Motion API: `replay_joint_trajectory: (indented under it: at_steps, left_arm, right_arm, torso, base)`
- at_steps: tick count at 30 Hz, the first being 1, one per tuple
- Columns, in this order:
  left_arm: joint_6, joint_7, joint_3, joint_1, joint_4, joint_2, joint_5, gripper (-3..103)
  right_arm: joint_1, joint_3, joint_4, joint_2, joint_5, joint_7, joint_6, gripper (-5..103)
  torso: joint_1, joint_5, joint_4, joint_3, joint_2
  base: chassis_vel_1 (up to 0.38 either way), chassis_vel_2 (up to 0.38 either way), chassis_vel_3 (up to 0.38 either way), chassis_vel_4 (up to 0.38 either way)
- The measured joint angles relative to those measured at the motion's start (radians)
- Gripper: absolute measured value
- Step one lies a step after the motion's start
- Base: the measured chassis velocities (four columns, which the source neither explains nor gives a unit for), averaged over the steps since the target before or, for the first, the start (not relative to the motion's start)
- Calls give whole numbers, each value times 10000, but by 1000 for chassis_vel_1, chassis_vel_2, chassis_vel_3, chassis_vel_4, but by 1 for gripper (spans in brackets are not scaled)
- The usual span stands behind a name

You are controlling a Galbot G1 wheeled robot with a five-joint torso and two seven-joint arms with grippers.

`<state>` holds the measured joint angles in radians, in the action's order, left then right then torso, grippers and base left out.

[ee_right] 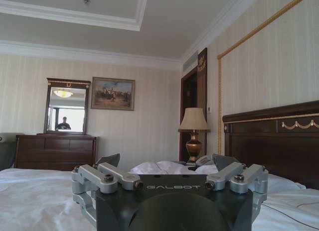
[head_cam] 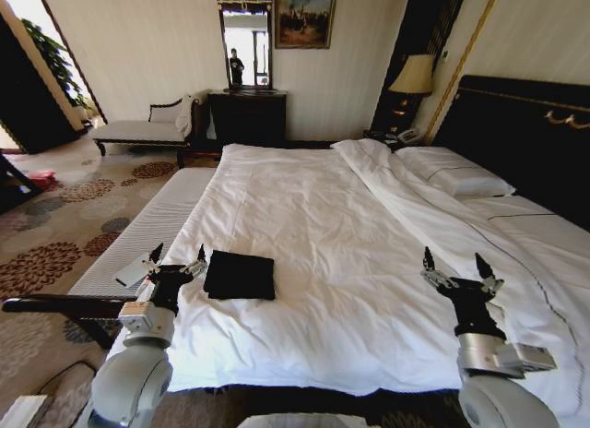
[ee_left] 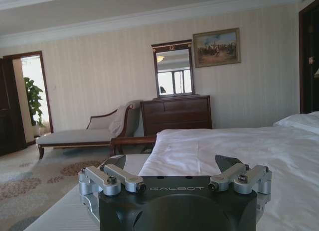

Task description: Fold the clothes on the bed.

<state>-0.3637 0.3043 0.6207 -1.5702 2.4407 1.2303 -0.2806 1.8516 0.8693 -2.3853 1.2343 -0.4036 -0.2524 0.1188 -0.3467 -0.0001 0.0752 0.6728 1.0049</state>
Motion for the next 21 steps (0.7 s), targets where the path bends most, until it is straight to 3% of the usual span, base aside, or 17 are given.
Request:
replay_joint_trajectory:
  at_steps: [8, 15, 21]
  left_arm:
    - [-23, 341, 235, 53, -594, 562, -400, 100]
    - [174, 451, 644, 49, -602, 734, -1289, 100]
    - [98, -173, 845, -250, -354, 508, -1265, 100]
  right_arm:
    - [-109, -192, 314, 186, 310, -6, 9, 100]
    - [-241, -156, 395, 213, 205, 55, 153, 100]
    - [-267, -146, 391, 306, 186, 133, 160, 100]
  torso:
    - [-2, 0, 0, 0, -1]
    - [-1, 0, 1, 1, -1]
    - [-1, 1, 0, 0, -1]
  base:
    - [0, 0, 0, 0]
    - [0, 0, 0, 0]
    - [0, 0, 0, 0]
